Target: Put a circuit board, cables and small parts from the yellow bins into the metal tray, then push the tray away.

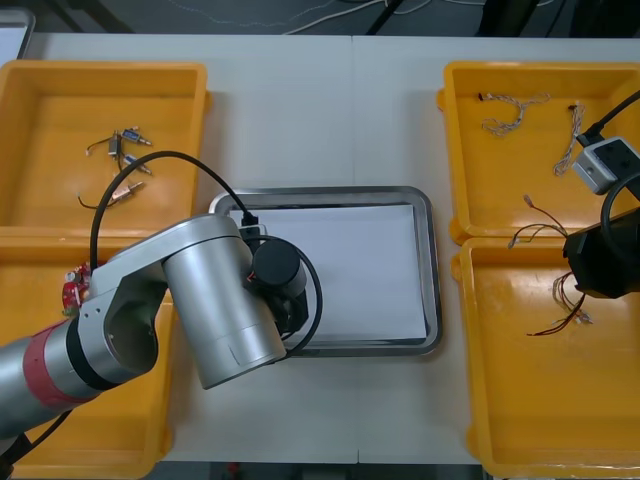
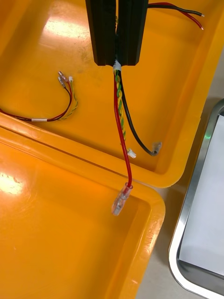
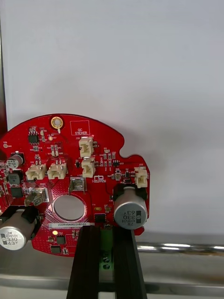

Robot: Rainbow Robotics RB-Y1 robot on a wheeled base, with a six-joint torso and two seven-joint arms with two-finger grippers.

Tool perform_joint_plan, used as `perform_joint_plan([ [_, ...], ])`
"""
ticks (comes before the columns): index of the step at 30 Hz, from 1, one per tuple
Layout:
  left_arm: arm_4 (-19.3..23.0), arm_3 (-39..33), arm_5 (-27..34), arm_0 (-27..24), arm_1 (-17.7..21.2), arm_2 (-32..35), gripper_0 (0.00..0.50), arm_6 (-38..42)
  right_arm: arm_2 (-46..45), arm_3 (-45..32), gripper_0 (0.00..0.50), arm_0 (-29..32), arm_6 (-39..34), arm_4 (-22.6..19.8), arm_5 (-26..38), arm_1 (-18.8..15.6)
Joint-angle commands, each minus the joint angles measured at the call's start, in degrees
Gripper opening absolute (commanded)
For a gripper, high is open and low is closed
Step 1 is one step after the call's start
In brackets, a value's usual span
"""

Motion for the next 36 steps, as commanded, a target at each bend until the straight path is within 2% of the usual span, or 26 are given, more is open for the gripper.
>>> perform_joint_plan([
  [1, -1.51, 1.41, -2.26, 0.90, -1.44, -1.55, 0.000, -2.69, 0.57, -0.47, 0.000, -1.27, -0.58, 0.39, 0.18, -2.08],
  [15, -1.95, 2.47, -3.58, 0.99, -1.44, -2.25, 0.007, -2.43, 0.57, -0.47, 0.000, -1.27, -0.58, 0.39, 0.18, -2.08],
  [16, -1.95, 2.47, -3.58, 0.99, -1.44, -2.25, 0.048, -2.43, 0.57, -0.47, 0.000, -1.27, -0.58, 0.39, 0.18, -2.08],
  [17, -1.95, 2.47, -3.58, 0.90, -1.44, -2.25, 0.140, -2.34, 0.57, -0.47, 0.000, -1.27, -0.58, 0.39, 0.18, -2.08],
  [19, -1.86, 2.47, -3.58, 0.90, -1.44, -2.34, 0.165, -2.17, 0.57, -0.47, 0.000, -1.27, -0.58, 0.39, 0.18, -2.08],
  [20, -1.95, 2.47, -3.58, 0.90, -1.44, -2.34, 0.200, -1.99, 0.57, -0.47, 0.000, -1.27, -0.58, 0.39, 0.18, -2.08],
  [21, -1.86, 2.47, -3.66, 0.90, -1.44, -2.34, 0.283, -1.99, 0.57, -0.47, 0.000, -1.27, -0.58, 0.39, 0.18, -2.08],
  [23, -1.95, 2.47, -3.84, 0.90, -1.44, -2.34, 0.378, -1.90, 0.57, -0.47, 0.000, -1.27, -0.58, 0.39, 0.18, -2.08],
  [24, -2.04, 2.47, -4.01, 0.99, -1.44, -2.25, 0.477, -1.64, 0.57, -0.47, 0.000, -1.27, -0.58, 0.39, 0.18, -2.08],
  [25, -2.04, 2.47, -4.01, 0.90, -1.44, -2.25, 0.500, -1.55, 0.57, -0.47, 0.000, -1.27, -0.58, 0.39, 0.18, -2.08],
  [31, -2.13, 1.59, -3.75, 0.90, -1.35, -1.55, 0.500, -1.29, 0.57, -0.47, 0.000, -1.27, -0.58, 0.39, 0.18, -2.08],
  [36, 0.42, 0.01, -1.03, -0.24, -0.91, 0.21, 0.500, -1.29, 0.57, -0.47, 0.000, -1.27, -0.58, 0.39, 0.18, -2.08],
])
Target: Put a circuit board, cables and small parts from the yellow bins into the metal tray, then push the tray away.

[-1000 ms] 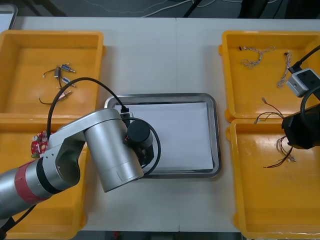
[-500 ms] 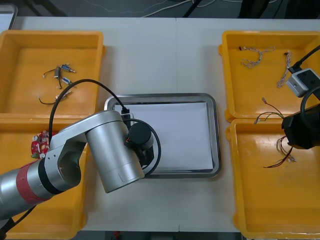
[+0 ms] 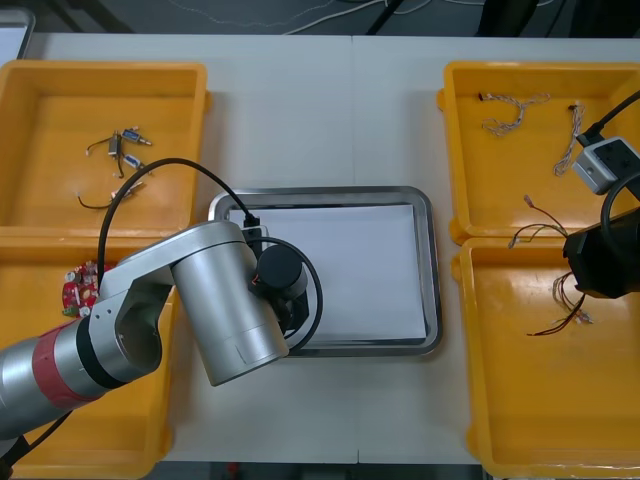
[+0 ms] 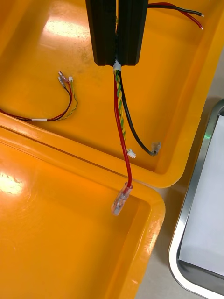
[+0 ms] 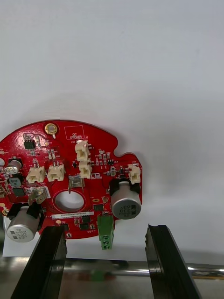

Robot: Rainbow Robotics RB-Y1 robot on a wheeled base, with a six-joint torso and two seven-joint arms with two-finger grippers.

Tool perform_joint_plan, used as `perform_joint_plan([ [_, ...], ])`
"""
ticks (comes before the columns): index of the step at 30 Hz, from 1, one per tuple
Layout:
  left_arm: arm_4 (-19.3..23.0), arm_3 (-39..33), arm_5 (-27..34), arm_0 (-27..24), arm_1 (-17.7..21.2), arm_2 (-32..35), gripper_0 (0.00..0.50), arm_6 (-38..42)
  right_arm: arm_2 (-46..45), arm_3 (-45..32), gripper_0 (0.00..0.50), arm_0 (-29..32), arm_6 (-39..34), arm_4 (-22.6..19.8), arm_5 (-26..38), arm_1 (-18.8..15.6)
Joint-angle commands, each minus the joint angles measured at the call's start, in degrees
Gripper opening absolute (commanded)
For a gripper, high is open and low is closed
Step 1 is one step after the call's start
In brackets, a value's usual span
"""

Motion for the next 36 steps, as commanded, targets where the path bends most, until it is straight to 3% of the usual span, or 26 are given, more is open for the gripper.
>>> perform_joint_plan([
  [1, 3.03, -4.41, 3.92, -0.61, -0.64, 2.39, 0.500, -1.28, 0.57, -0.47, 0.000, -1.27, -0.58, 0.39, 0.18, -2.08],
  [9, 9.27, -10.74, 9.20, -2.11, 2.18, 7.40, 0.500, -1.46, 0.57, -0.47, 0.000, -1.27, -0.58, 0.39, 0.18, -2.08],
  [20, 11.99, -15.58, 11.04, -2.63, 7.98, 13.73, 0.500, -2.25, 1.98, -0.47, 0.000, -2.59, -0.58, -0.22, 0.18, -1.47],
  [27, 17.18, -15.58, 14.47, -3.51, 11.23, 20.41, 0.500, -8.22, 7.43, -0.47, 0.000, -5.49, -0.14, -0.31, 0.18, -1.47],
  [36, 22.98, -15.05, 14.52, -3.60, 15.54, 28.76, 0.500, -15.17, 17.54, -0.30, 0.000, -12.35, 0.83, 0.22, 0.18, -1.56],
])
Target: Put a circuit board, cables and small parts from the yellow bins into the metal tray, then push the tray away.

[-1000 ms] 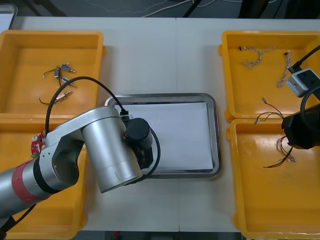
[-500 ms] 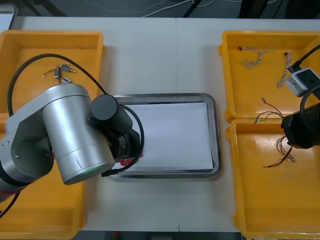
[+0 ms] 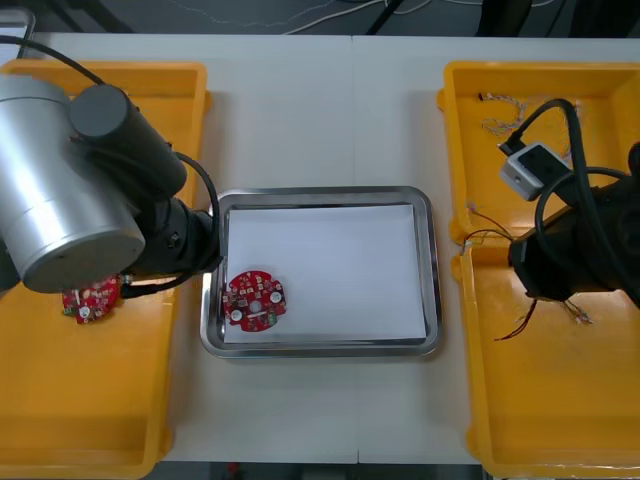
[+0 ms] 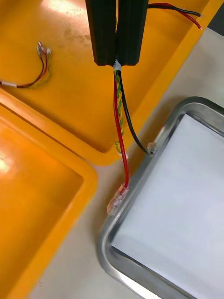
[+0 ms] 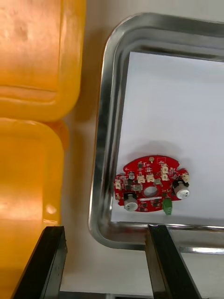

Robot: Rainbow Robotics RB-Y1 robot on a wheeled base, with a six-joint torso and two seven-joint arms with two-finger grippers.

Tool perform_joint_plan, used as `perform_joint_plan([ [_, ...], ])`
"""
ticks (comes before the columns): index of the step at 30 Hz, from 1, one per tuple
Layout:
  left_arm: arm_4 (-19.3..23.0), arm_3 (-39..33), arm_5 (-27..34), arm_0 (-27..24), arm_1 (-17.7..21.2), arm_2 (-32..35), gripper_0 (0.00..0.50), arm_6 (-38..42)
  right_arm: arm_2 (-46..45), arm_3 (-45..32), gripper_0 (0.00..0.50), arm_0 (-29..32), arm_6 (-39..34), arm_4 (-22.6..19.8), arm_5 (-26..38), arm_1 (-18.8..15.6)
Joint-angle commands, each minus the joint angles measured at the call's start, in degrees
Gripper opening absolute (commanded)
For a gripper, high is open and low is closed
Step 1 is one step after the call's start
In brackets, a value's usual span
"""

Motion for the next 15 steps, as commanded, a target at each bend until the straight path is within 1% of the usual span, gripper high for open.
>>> perform_joint_plan([
  [1, 2.39, -0.75, 0.52, -2.20, 3.84, 5.49, 0.500, -5.23, 6.64, -0.04, 0.000, -5.44, 1.09, 0.20, 0.18, -1.56],
  [3, 3.18, 0.57, 0.52, -2.20, 4.28, 7.51, 0.500, -7.69, 9.28, 0.75, 0.000, -7.19, 1.44, 0.20, 0.18, -1.56],
  [8, 3.18, 4.53, 0.52, -2.29, 4.81, 11.12, 0.500, -12.79, 16.48, 3.03, 0.000, -11.76, 2.58, 0.46, 0.18, -1.56],
  [12, 2.39, 8.13, 0.52, -2.90, 4.81, 13.23, 0.500, -16.66, 22.55, 4.97, 0.000, -15.81, 3.55, 0.99, 0.18, -1.47],
  [15, 1.25, 11.56, 0.52, -3.78, 4.81, 14.28, 0.500, -19.91, 27.56, 6.73, 0.000, -18.97, 4.51, 1.78, -1.54, -0.85],
])
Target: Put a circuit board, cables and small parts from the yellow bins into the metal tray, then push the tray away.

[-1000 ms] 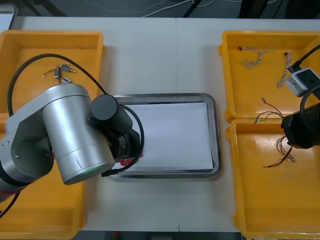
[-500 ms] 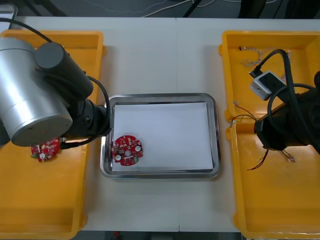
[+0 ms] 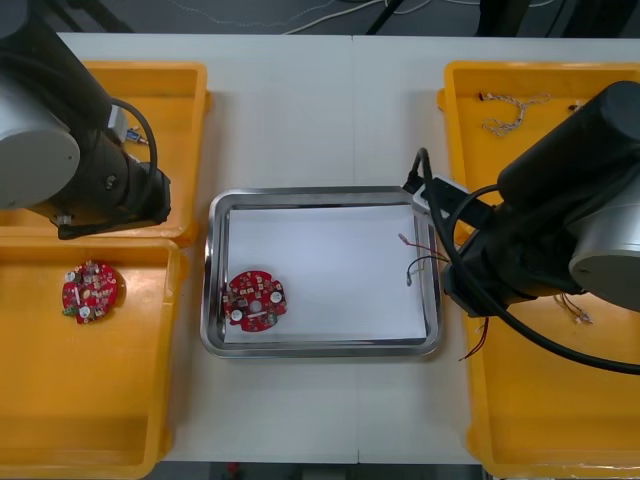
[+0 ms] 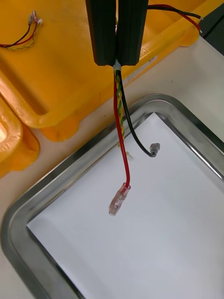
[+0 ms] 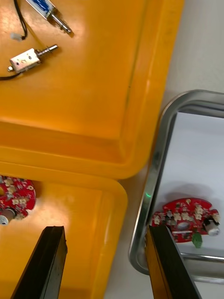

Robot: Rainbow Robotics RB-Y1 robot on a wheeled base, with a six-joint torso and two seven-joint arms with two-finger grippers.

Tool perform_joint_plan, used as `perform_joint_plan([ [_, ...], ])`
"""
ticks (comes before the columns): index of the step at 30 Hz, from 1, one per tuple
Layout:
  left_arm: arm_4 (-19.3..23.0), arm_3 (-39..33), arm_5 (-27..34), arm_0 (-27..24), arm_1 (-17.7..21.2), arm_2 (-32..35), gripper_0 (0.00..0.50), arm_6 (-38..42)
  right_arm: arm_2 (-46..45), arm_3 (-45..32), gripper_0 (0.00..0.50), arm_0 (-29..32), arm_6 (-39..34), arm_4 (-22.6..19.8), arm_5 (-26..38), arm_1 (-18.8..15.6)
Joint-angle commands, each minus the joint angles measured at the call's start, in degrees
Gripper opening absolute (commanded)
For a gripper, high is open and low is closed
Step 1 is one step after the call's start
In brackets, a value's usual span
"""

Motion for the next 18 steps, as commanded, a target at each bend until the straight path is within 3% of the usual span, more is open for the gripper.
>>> perform_joint_plan([
  [1, -1.74, 4.40, 0.47, -3.75, 2.11, 2.90, 0.500, -10.72, 8.15, 2.11, 0.000, -6.67, 4.69, 1.63, -2.13, -0.59],
  [11, -4.47, 11.25, 0.07, -5.16, 2.11, 5.18, 0.500, -18.63, 17.99, 9.05, 0.000, -13.53, 8.47, 2.86, -8.20, 3.90],
  [18, -4.82, 15.47, -1.51, -5.42, 1.94, 8.26, 0.500, -25.49, 21.24, 13.45, 0.000, -15.11, 18.14, 3.30, -12.07, 6.18],
])
